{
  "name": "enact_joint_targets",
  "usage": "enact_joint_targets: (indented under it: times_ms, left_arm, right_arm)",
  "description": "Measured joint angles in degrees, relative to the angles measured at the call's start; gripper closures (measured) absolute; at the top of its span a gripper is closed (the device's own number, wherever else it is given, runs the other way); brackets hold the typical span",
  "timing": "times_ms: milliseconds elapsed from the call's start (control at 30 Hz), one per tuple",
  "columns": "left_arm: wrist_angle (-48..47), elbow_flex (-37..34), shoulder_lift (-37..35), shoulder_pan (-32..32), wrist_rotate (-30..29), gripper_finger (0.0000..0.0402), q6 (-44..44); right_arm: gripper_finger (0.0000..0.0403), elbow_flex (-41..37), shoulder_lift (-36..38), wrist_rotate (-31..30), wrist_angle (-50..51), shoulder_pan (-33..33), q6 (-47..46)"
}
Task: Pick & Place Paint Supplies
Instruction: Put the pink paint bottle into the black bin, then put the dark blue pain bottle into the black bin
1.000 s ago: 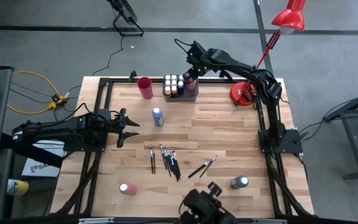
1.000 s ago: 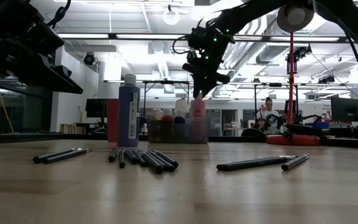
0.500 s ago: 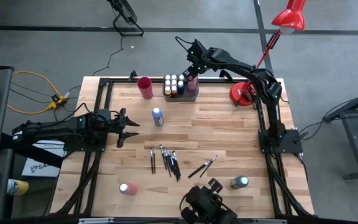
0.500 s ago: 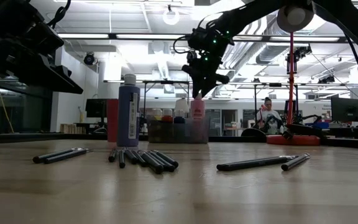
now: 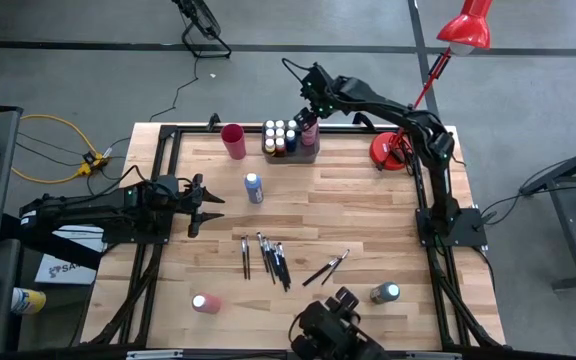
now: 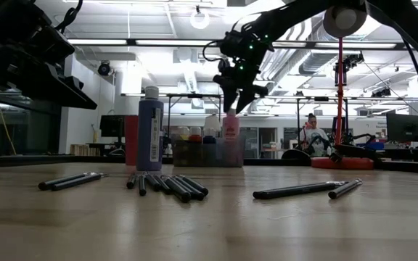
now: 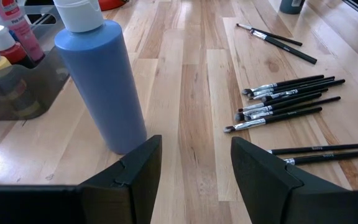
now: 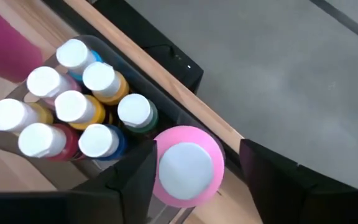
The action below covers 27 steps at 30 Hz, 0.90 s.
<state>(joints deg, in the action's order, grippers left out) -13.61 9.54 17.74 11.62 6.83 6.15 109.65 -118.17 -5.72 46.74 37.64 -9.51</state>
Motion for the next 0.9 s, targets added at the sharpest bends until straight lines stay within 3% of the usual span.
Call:
enact_joint_targets:
  times_ms: [367,600,900]
  left_arm:
    - [0.0,0.0,0.0,0.0,0.0,0.0215,0.0]
    - [0.0,0.0,0.0,0.0,0.0,0.0215,0.0]
    - [0.0,0.0,0.0,0.0,0.0,0.0215,0.0]
  right_arm:
    - [0.0104,0.0,5.6,0.1,1.7,-0.2,0.3]
    - [0.0113,0.0,14.5,5.8,17.5,-2.5,0.7]
    - [0.0130,-0.1,28.3,4.3,32.0,-12.6,-0.7]
